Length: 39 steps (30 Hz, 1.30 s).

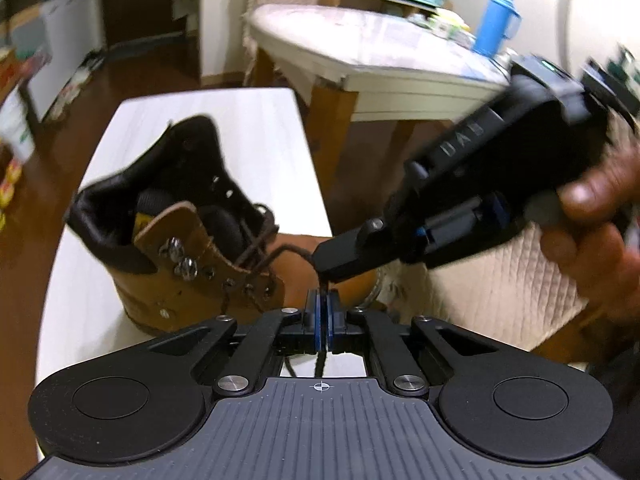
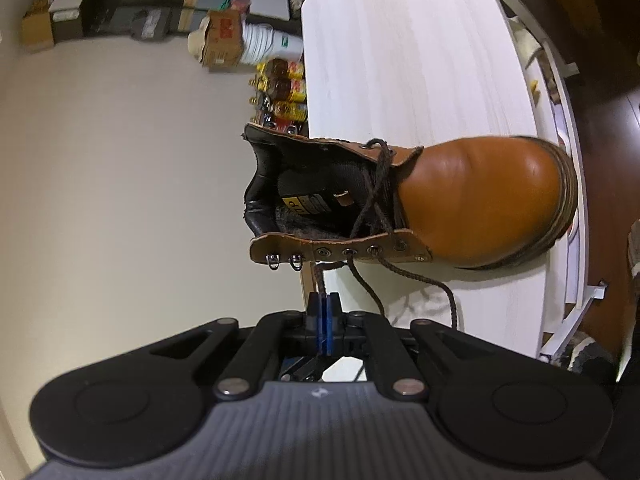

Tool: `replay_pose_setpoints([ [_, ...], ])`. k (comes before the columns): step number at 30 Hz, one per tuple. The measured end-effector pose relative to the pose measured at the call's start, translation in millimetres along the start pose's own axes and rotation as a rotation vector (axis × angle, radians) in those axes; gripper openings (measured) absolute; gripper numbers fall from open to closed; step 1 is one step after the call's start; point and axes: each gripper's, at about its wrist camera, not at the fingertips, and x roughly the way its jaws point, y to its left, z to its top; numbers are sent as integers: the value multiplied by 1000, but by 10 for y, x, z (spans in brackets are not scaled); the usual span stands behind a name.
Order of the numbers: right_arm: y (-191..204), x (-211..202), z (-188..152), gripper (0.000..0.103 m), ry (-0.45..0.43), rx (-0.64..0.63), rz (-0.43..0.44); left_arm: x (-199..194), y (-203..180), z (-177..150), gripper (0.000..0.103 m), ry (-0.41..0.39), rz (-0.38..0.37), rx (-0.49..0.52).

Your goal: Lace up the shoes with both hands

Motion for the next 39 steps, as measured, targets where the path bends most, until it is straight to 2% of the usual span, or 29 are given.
replay_pose_setpoints([
  [2,-38,-4,119,17,28,-2,-12,-57,-80,-41,3,5,10,123],
  [9,-295,45,463,18,132,84,-12,-201,-232,-191,3,-9,-31,401],
  [11,-364,107,504,18,174,117,-10,-207,-267,-214,3,-6,-35,452],
  [14,-421,246,486,18,247,153,0,-258,-292,-241,3,-12,-43,467],
  [21,-452,452,389,18,303,182,21,-301,-282,-242,3,-32,-52,452],
  [22,-451,488,369,15,314,187,31,-305,-278,-251,3,-29,-50,447],
  [24,-422,515,344,3,317,173,40,-311,-264,-270,3,-23,-47,434],
  [25,-405,514,337,3,311,165,42,-312,-251,-279,3,-19,-45,424],
  [31,-296,370,307,3,205,147,86,-317,-125,-370,3,3,-17,326],
  [36,-194,252,300,3,116,127,115,-314,50,-380,6,13,-10,176],
  [38,-183,216,318,3,89,124,122,-326,134,-334,7,-9,-26,87],
  [39,-167,212,313,3,75,123,126,-334,156,-308,11,-27,-23,58],
])
